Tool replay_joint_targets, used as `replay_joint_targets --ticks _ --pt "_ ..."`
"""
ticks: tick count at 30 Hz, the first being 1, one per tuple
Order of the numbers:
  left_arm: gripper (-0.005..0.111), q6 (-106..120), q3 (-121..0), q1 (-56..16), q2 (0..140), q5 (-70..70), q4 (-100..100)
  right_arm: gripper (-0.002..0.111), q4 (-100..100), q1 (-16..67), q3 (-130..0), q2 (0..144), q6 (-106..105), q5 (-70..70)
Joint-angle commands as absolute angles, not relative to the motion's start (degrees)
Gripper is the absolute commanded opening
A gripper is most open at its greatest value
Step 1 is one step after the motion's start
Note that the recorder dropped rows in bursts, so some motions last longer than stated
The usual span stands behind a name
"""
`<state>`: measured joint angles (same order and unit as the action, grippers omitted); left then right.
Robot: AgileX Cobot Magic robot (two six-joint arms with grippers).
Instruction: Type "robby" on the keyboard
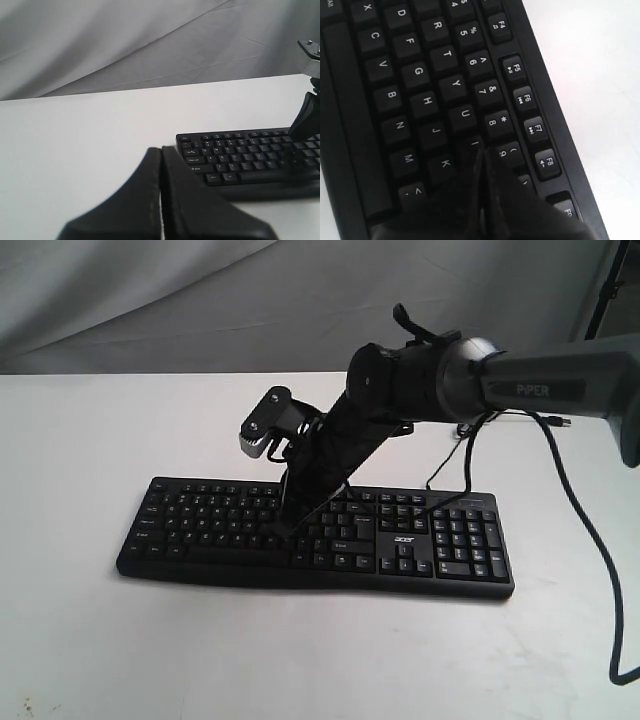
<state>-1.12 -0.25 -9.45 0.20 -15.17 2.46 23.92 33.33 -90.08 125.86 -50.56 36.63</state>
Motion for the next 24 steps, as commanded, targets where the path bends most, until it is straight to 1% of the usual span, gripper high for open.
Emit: replay_joint_targets --ticks 1,24 --pt "0.000 -1.3 0.0 -9.8 0.0 -14.9 2.7 0.000 24.5 33.2 -89.4 125.7 -50.9 36.2" --pt "0.000 -1.3 0.0 -9.8 0.0 -14.9 2.7 0.000 24.0 33.2 -89.1 125.7 -50.9 35.7"
